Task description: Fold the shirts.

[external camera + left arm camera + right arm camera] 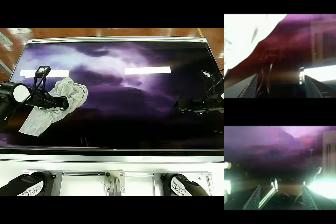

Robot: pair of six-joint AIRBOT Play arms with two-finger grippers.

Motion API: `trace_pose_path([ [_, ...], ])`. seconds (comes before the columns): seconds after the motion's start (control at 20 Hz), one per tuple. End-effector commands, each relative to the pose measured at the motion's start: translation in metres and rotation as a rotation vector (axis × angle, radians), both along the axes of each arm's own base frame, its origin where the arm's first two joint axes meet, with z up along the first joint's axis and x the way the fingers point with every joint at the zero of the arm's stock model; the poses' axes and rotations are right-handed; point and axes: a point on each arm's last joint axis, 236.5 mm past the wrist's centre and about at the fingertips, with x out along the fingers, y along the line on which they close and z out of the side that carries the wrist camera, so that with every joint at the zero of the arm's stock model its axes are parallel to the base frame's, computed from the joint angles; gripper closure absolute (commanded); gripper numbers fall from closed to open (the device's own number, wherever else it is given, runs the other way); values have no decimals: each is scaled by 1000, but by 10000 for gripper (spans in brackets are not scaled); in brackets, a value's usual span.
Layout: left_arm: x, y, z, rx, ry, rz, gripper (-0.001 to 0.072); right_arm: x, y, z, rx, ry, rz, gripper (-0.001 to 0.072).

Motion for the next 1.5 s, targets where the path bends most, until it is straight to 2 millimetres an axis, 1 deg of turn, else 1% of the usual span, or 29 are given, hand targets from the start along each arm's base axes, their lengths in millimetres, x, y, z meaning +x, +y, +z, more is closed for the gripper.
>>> trace_pose_path([
  [0.0, 11, 1, 0, -6, -31, 17, 11, 1, 3, 1, 15, -3, -2, 88],
  [0.1, 26, 31, -17, 39, 7, 99, -7, 1, 5, 2, 23, -4, -1, 88],
  [0.2, 50, 61, -38, 36, 57, 187, -8, 3, 7, 3, 33, -15, -4, 88],
  [0.25, 65, 72, -49, 16, 83, 230, -9, 3, 7, 3, 35, -16, -5, 88],
  [0.35, 90, 85, -76, -38, 146, 294, -9, 4, 7, 4, 33, -18, -5, 88],
  [0.45, 106, 87, -108, -87, 231, 328, -8, 5, 6, 4, 31, -25, -8, 89],
  [0.55, 116, 83, -134, -120, 306, 337, -8, 6, 5, 4, 28, -29, -10, 89],
  [0.65, 124, 73, -150, -154, 346, 318, -8, 8, 4, 5, 27, -36, -12, 89],
  [0.75, 130, 64, -158, -200, 360, 322, -4, 9, 4, 5, 26, -41, -17, 89],
  [0.8, 131, 62, -161, -210, 366, 324, 71, 9, 4, 5, 27, -41, -21, 89],
  [0.85, 130, 61, -162, -210, 370, 322, 430, 9, 4, 5, 35, -36, -34, 89],
  [0.9, 128, 58, -159, -217, 375, 297, 671, 9, 5, 5, 45, -31, -52, 89],
  [0.95, 128, 52, -152, -234, 370, 244, 675, 8, 6, 5, 58, -23, -72, 89],
  [1.0, 130, 45, -139, -253, 357, 199, 675, 8, 6, 5, 63, -21, -77, 89],
  [1.05, 132, 37, -119, -275, 332, 148, 675, 9, 7, 6, 67, -23, -77, 89],
  [1.15, 134, 18, -62, -305, 241, 44, 675, 10, 8, 7, 74, -28, -78, 89],
  [1.2, 131, 8, -29, -305, 183, -6, 675, 9, 9, 7, 75, -24, -75, 89],
  [1.25, 123, -5, 7, -300, 117, -58, 676, 6, 10, 6, 77, -12, -71, 89],
  [1.3, 111, -19, 43, -296, 54, -104, 676, 1, 12, 7, 81, 6, -59, 89],
  [1.35, 98, -34, 73, -295, -3, -148, 676, -3, 13, 10, 80, 20, -43, 89],
  [1.4, 82, -53, 105, -301, -61, -201, 676, -6, 15, 15, 81, 33, -26, 89],
  [1.45, 64, -74, 132, -323, -107, -253, 676, -9, 17, 23, 82, 40, -12, 89],
])
